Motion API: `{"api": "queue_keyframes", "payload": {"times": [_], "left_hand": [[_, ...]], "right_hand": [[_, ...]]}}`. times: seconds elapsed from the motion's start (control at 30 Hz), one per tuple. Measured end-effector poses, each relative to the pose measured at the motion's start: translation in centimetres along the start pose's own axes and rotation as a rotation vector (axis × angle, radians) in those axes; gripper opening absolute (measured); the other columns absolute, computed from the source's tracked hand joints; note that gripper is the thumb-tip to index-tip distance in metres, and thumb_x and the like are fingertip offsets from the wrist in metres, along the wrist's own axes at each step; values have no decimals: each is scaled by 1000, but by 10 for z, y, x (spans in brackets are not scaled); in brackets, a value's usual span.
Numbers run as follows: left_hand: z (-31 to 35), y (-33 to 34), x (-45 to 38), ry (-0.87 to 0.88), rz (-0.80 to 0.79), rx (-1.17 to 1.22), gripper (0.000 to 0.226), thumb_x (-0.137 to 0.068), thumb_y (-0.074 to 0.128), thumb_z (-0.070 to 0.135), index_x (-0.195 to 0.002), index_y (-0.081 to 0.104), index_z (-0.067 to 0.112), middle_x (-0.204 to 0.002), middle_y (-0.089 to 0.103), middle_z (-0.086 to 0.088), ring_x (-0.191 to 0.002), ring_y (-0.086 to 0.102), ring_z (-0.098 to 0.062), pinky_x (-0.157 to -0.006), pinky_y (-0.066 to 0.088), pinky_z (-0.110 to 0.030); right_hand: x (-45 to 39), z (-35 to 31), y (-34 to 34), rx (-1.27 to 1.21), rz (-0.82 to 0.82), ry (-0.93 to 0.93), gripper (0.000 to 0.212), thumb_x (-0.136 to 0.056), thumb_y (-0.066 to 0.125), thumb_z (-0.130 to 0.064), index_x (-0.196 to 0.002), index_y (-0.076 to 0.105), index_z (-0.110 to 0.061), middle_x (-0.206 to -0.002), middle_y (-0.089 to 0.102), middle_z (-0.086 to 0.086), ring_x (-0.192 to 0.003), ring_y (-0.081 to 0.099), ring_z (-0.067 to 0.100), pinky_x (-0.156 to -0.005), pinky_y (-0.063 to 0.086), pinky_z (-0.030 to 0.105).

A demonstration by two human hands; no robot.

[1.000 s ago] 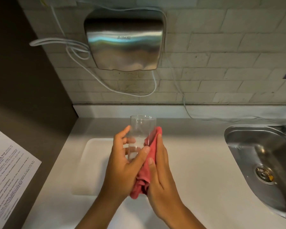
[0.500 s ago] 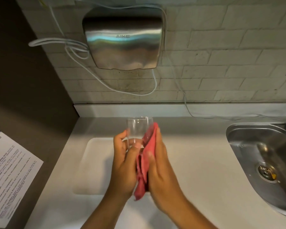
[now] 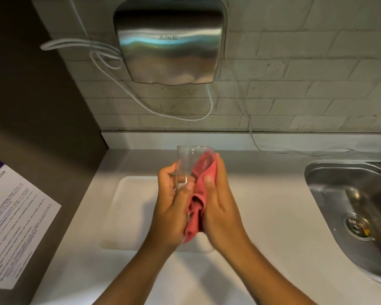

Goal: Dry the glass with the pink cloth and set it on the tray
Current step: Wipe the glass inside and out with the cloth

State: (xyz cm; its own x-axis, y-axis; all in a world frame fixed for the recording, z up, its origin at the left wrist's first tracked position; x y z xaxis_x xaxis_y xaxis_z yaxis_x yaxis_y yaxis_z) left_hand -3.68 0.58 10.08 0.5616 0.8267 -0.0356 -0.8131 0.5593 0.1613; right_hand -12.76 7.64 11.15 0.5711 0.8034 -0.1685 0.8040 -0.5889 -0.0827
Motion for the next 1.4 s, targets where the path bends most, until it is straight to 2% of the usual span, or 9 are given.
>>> {"api": "queue_keyframes", "payload": {"times": [0.23,0.4,0.57,0.77,0.97,1.1,1.23,1.3,1.4], "left_hand": [[7,-7,-7,58,14,-21,35,-98,53,35,-132,49,40,-125,68,-18,-109,74,-35,-86,65,-35],[7,2,-6,16,8,-38,37,-96,57,40,-132,50,38,-124,73,0,-113,76,-27,-101,61,-54],[20,-3,-13,80,25,-21,40,-98,52,32,-137,46,27,-124,68,-23,-111,70,-44,-99,56,-56],[6,14,-9,-23,8,20,24,-94,54,46,-118,58,45,-121,74,-8,-103,78,-26,-73,66,-37],[14,2,-17,62,3,31,41,-86,61,48,-124,54,36,-113,74,-15,-95,74,-25,-77,61,-30],[1,11,-14,-11,-20,28,25,-87,59,52,-112,59,48,-108,77,0,-96,77,-20,-71,63,-31],[9,6,-20,11,8,63,34,-90,60,43,-124,57,35,-114,72,-20,-97,75,-27,-75,61,-35],[12,2,-23,45,1,72,41,-89,61,42,-127,55,28,-117,72,-17,-94,75,-25,-73,62,-31],[7,8,-19,11,-10,75,27,-91,58,37,-118,57,41,-110,73,-12,-90,74,-19,-68,61,-29]], "right_hand": [[16,6,13,78,-44,-51,72,-111,31,-52,-175,5,-33,-166,21,-45,-159,25,-17,-129,26,12],[-12,-4,-4,-21,39,-22,57,-110,34,-48,-165,37,-33,-159,59,-7,-147,59,10,-126,46,46],[13,0,10,51,-36,-52,68,-112,33,-40,-175,7,-29,-180,21,-19,-165,23,-6,-138,24,31],[-23,-13,-17,-33,88,-13,53,-110,33,-51,-160,42,-39,-142,69,-14,-130,70,5,-112,58,42],[10,-1,4,123,-60,-74,70,-112,33,-39,-175,7,-26,-171,21,-33,-159,25,-14,-135,25,22],[-22,-10,-18,-12,73,0,51,-117,33,-41,-166,37,-31,-148,68,-4,-133,70,11,-113,58,40],[1,-8,-3,44,-13,-23,67,-112,32,-43,-174,10,-34,-178,35,1,-164,41,24,-133,35,57],[12,-2,3,53,-48,-49,70,-111,32,-38,-174,3,-29,-183,19,-9,-168,24,7,-138,26,49],[-14,-6,-11,-4,14,-14,59,-114,33,-39,-172,26,-29,-163,55,-8,-147,55,-3,-123,48,28]]}}
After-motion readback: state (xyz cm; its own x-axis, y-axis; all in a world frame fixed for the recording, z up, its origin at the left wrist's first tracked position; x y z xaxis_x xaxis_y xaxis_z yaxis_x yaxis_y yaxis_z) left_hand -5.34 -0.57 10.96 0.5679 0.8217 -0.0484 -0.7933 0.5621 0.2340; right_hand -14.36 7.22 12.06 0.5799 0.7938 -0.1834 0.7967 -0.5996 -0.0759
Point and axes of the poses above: each hand's wrist, its own x-axis away from the middle knuckle, its own y-axis out of the palm, z = x × y, the point moved 4 cm from there along -x, towards the middle knuckle
